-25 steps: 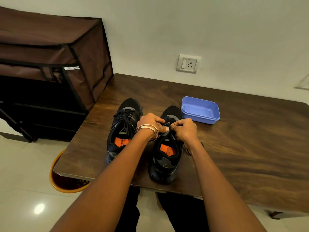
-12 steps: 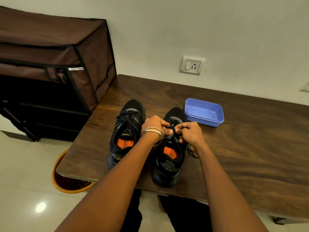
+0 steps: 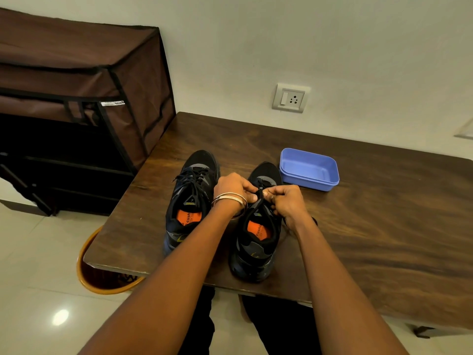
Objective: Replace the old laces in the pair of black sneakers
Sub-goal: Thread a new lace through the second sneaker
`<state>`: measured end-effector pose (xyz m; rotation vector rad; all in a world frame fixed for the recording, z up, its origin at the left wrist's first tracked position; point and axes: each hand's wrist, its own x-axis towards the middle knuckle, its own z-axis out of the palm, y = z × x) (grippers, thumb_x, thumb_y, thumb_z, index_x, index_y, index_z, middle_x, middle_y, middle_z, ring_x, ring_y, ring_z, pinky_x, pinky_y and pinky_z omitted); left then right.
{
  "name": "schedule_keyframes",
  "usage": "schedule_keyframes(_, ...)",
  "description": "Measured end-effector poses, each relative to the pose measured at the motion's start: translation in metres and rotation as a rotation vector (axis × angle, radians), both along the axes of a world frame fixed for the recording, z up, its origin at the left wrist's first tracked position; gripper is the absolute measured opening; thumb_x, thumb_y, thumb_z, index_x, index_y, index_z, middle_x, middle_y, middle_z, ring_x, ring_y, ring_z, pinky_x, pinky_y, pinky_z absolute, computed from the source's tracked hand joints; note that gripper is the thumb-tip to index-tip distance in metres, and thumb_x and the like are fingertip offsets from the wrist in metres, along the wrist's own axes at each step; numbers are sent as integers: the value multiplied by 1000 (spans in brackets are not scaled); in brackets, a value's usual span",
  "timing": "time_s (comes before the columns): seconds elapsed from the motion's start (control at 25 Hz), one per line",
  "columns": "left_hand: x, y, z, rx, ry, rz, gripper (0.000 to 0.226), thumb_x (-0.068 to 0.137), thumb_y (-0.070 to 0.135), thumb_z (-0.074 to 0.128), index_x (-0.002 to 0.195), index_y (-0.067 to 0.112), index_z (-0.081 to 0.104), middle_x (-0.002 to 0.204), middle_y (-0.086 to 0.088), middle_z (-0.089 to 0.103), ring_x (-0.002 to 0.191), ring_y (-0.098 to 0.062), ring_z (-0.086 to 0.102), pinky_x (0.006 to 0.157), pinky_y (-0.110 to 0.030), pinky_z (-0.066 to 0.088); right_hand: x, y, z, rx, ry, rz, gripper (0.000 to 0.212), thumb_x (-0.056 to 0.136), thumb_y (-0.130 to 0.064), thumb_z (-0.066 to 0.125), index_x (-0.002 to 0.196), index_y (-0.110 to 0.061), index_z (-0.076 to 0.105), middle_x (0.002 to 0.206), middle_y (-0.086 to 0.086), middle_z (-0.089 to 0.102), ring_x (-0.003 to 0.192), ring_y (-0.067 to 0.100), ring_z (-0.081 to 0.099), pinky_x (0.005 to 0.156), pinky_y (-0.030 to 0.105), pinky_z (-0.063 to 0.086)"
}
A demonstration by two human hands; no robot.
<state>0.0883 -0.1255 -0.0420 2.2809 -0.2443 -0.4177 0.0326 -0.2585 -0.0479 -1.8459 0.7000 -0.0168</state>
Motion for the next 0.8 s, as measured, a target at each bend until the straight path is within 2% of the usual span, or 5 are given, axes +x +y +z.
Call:
schedule_keyframes(0.24, -3, -11, 8, 161, -267, -11, 11, 86, 32, 67, 86, 27, 77, 92, -2, 73, 92, -23, 65, 82, -33, 52, 1, -2, 20, 111, 48, 67, 7, 86, -10, 74, 87, -4, 74, 82, 12, 65, 67, 16, 53, 54, 23, 44)
schedule_keyframes(0.36, 1, -11, 5, 55, -181, 100, 22, 87, 28, 65, 66, 24, 69, 81, -6, 72, 79, -26, 69, 79, -38, 57, 5, -1, 25, -142, 129, 112, 46, 63, -33, 92, 95, -19, 62, 105, 6, 67, 103, 25, 61, 89, 42, 54)
schedule_keyframes(0.48, 3, -7, 15, -430, -28, 325, 27, 97, 23, 52, 71, 20, 60, 79, -8, 71, 71, -25, 70, 72, -42, 60, -2, -2, 30, -444, 288, 138, 59, 64, -56, 85, 102, -19, 59, 120, 7, 57, 127, 33, 39, 105, 48, 36)
schedule_keyframes(0.64, 0, -1, 47, -1207, 263, 481, 16, 102, 16, 42, 92, 10, 53, 65, -4, 60, 51, -17, 57, 62, -36, 56, -5, 2, 38, -556, 323, 138, 55, 67, -59, 82, 85, -14, 56, 111, 11, 59, 116, 34, 47, 91, 44, 39)
schedule_keyframes(0.8, 4, -2, 28, -292, -294, 66, 14, 92, 20, 62, 93, 13, 74, 84, 2, 70, 78, -12, 62, 75, -24, 50, -2, 11, 42, -534, 266, 135, 52, 74, -41, 85, 72, -17, 39, 95, 12, 62, 90, 30, 62, 74, 40, 53)
